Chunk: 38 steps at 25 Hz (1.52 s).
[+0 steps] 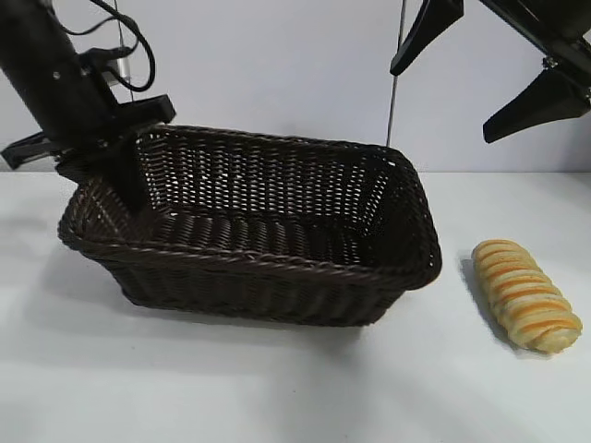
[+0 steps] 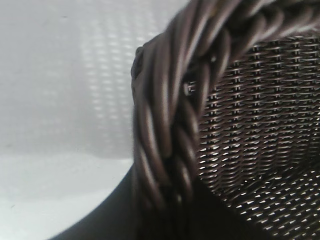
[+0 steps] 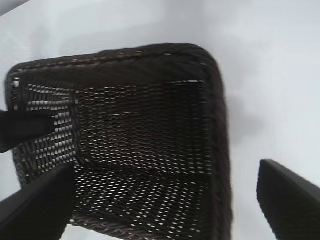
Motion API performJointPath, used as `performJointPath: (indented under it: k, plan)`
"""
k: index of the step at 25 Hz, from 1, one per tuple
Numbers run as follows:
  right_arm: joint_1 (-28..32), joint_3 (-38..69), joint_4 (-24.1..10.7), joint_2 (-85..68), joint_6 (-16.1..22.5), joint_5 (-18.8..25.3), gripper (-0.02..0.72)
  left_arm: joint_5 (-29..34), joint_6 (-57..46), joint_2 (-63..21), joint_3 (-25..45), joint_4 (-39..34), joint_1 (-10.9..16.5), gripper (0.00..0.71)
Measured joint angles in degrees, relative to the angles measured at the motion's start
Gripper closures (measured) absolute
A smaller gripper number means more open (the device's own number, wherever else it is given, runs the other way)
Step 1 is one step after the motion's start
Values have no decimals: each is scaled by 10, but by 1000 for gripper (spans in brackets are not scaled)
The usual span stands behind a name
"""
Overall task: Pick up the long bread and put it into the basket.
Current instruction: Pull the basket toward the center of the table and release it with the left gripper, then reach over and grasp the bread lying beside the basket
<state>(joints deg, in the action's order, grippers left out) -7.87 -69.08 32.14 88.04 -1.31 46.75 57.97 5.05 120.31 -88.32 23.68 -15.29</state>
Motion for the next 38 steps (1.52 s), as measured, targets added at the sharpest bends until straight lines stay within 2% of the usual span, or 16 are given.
performJointPath:
  k: [18, 19, 21, 24, 26, 29, 38]
  plan:
    - [0, 0, 0, 0, 0, 0, 22, -21, -50, 0, -2, 1, 1, 609]
    - [0, 0, 0, 0, 0, 0, 22, -21, -50, 0, -2, 1, 1, 592]
    - [0, 0, 0, 0, 0, 0, 22, -20, -50, -1, -2, 3, 1, 484]
    - [0, 0, 0, 0, 0, 1, 22, -13, -56, -2, -4, 2, 1, 186]
    - [0, 0, 0, 0, 0, 1, 22, -8, -65, -5, -4, -10, 1, 81]
    - [0, 0, 0, 0, 0, 1, 22, 2, -80, -19, -4, -42, 3, 33]
    - [0, 0, 0, 0, 0, 1, 22, 72, -88, -102, -46, -139, 44, 17]
